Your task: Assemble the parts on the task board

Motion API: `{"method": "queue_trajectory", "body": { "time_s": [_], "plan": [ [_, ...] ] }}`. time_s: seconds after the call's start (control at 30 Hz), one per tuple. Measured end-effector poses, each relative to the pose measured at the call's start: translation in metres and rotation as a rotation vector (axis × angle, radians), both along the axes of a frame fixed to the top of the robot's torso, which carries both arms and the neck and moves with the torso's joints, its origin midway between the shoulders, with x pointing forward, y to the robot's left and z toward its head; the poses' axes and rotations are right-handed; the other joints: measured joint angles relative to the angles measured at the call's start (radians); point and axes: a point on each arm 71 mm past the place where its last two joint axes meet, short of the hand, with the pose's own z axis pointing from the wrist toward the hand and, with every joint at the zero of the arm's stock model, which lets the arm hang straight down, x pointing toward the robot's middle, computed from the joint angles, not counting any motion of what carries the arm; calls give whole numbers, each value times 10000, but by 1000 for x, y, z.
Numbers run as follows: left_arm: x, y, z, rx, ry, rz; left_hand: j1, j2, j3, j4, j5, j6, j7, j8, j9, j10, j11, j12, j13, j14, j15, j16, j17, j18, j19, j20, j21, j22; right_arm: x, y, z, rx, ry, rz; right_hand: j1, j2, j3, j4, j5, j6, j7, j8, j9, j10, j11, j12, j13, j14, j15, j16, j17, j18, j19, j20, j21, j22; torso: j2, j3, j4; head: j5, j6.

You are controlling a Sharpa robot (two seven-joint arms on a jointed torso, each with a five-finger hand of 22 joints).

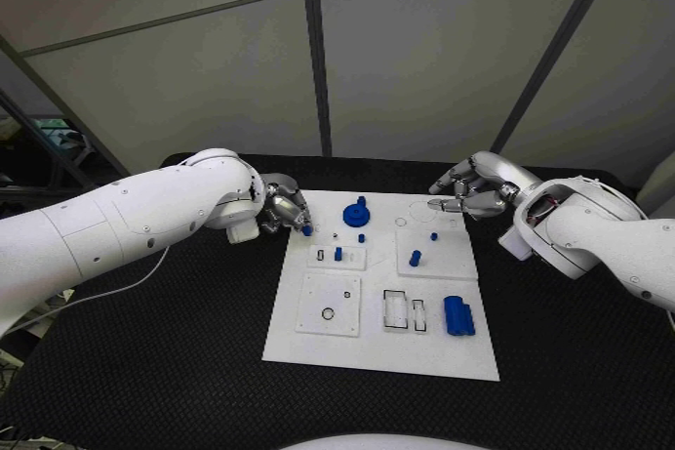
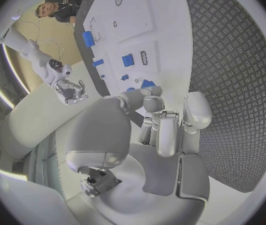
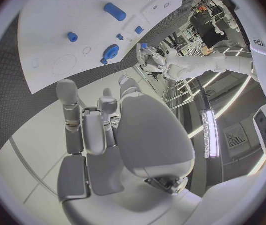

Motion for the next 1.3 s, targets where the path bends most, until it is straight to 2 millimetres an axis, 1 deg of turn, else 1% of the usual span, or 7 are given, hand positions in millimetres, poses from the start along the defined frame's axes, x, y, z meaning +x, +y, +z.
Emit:
{"method": "queue_trajectory", "body": {
  "time_s": [0.77,0.9,1.0,1.07,1.1,1.17,1.3],
  "plan": [
    [-2,1,-6,-62,-11,57,-210,-94,-187,15,1,80,30,-262,-213,-25,80,-190,-274,0,0,0,0,0,1,0,40,62,0,0,0,-13,20,7,0,0,0,0,0,0,0,0,0,0,0,0,1,0,0,0,7,-1,0,0,0,0,7,2,-21,1,-10],
    [-3,7,-4,-146,-185,190,-431,-297,-1367,253,-39,152,-48,-320,-222,-372,55,-797,-1182,-1,0,-58,0,0,-55,55,-273,-122,-1,-1,0,-16,21,4,0,0,0,0,0,0,0,0,0,0,0,0,1,0,0,0,6,0,0,0,0,0,7,2,-21,-6,-28],
    [-6,11,-3,-253,-344,229,-600,-467,-2253,53,-113,170,-101,-377,-240,-372,54,-940,-1457,0,0,-134,0,0,-78,78,-507,-265,-1,-1,0,-13,22,18,0,0,0,0,0,0,0,0,0,0,0,0,1,0,0,0,6,-1,0,0,0,0,6,2,-21,-15,-38],
    [-9,13,-2,-314,-429,212,-967,-844,-3538,637,-245,219,-42,-388,-203,-434,45,-1042,-1635,0,0,-154,0,-1,-111,69,-626,-348,-1,-1,0,-10,22,27,0,0,0,0,0,0,0,0,0,0,0,0,1,0,0,0,6,0,0,0,0,0,5,2,-20,-15,-42],
    [-12,14,-1,-343,-492,177,-934,-963,-3920,728,-361,219,-41,-436,-233,-445,56,-1051,-1686,0,0,-189,0,-3,-125,55,-666,-369,-2,-1,0,-9,22,34,0,0,0,0,0,0,0,0,0,0,0,0,1,0,0,0,6,-1,0,0,0,0,4,1,-16,-15,-44],
    [-18,16,-1,-372,-608,87,-726,-1000,-4577,804,-776,226,-47,-492,-301,-445,55,-1060,-1771,0,0,-194,0,-1,-126,54,-697,-406,-3,-1,1,-9,21,43,0,0,0,0,0,0,0,0,0,0,0,0,1,0,0,0,5,-1,0,0,0,0,-1,0,-12,-9,-60],
    [-33,23,-1,-329,-1040,-182,-72,-925,-5164,683,-906,256,-79,-594,-371,-1071,57,-1790,-2520,-55,26,-795,-403,-2,-594,37,-1623,-986,-5,-1,2,-62,-36,98,0,0,0,0,0,0,0,0,0,0,0,0,-15,0,0,0,5,0,38,-39,0,0,-10,1,-9,44,-81]
  ]
}}
